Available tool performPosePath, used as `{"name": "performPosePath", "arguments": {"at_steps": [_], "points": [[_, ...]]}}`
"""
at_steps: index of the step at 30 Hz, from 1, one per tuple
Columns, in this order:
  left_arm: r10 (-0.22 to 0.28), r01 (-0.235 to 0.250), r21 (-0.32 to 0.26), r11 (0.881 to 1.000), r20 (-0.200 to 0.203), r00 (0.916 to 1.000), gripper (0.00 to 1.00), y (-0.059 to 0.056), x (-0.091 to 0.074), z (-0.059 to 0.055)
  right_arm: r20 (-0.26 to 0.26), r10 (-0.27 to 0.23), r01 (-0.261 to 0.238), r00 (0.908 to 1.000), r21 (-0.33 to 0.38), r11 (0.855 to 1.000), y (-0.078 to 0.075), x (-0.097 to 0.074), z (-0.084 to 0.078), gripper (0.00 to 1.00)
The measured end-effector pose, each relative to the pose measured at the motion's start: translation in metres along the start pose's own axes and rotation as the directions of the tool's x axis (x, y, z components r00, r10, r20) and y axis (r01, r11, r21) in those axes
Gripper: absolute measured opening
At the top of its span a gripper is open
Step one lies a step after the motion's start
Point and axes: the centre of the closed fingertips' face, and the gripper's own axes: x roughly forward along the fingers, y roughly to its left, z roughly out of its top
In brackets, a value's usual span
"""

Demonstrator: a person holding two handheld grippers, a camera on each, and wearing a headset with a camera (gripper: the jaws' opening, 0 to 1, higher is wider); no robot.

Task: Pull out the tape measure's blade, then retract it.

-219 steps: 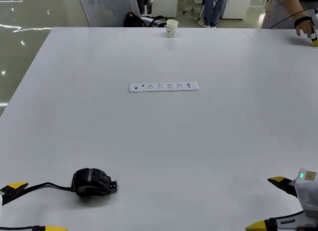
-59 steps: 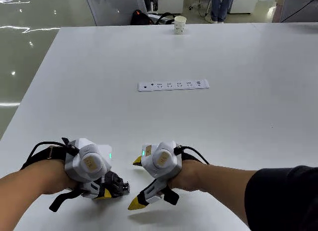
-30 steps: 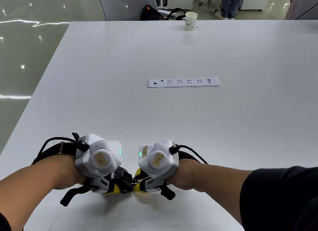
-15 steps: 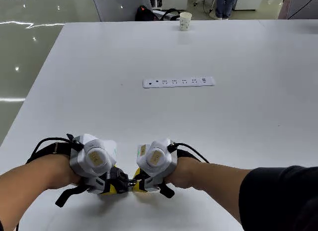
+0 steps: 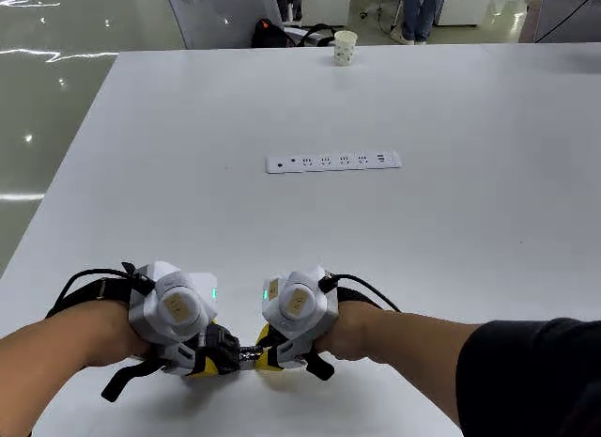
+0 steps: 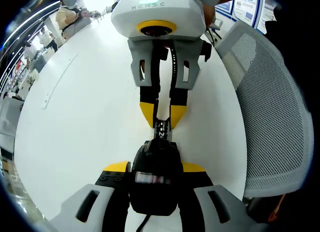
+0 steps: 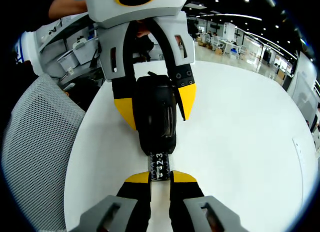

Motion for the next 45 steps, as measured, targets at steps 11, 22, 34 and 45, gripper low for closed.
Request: {"name": "performPosePath", "arguments": {"at_steps": [11, 22, 34, 45], "points": [[0.001, -0.001, -0.005, 1.0, -0.001, 1.0, 0.31, 0.0, 0.0, 0.0, -0.011, -0.003, 0.003, 0.9999, 0.011, 1.0, -0.002, -0.006, -0.008, 0.09], [0.0, 0.0, -0.009, 1.0, -0.001, 1.0, 0.31, 0.001, 0.0, 0.0, -0.016, -0.007, 0.007, 0.9999, 0.019, 1.0, -0.002, -0.01, -0.014, 0.09], [0.002, -0.002, -0.011, 1.0, -0.002, 1.0, 0.31, 0.0, 0.001, 0.0, -0.022, -0.002, 0.002, 0.9998, 0.018, 1.0, -0.002, -0.016, -0.021, 0.09], [0.005, -0.005, -0.017, 1.0, -0.003, 1.0, 0.31, 0.0, 0.001, 0.001, -0.024, -0.004, 0.005, 0.9997, 0.035, 0.999, -0.003, -0.022, -0.029, 0.09]]}}
